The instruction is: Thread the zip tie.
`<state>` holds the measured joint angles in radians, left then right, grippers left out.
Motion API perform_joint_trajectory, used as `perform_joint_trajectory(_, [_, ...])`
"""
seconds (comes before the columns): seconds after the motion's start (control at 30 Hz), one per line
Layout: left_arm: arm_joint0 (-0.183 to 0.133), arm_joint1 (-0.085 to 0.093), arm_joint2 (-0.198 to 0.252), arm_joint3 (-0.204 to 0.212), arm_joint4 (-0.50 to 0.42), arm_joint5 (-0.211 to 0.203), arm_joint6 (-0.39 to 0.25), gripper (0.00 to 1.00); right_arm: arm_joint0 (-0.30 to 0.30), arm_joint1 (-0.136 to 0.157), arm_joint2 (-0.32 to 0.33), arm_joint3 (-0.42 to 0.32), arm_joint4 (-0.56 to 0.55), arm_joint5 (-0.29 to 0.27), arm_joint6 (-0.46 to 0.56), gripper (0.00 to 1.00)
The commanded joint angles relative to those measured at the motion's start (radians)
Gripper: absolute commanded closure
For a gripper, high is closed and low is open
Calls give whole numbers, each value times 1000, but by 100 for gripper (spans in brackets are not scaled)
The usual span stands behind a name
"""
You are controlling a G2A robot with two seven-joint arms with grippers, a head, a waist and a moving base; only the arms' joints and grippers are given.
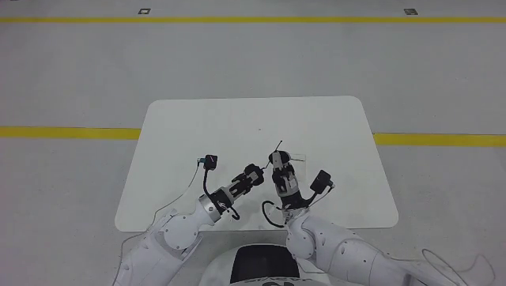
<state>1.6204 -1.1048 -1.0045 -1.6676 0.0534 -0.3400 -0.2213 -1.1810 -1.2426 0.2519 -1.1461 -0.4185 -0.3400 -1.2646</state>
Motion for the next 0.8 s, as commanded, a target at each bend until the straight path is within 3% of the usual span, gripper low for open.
perform_joint_trajectory(0.0, [0,0,0,0,0,0,0,100,1,2,-2,-1,1,0,0,100])
perform_joint_trajectory(0.77, [0,0,0,0,0,0,0,100,12,0,-13,6,21,0,16,100])
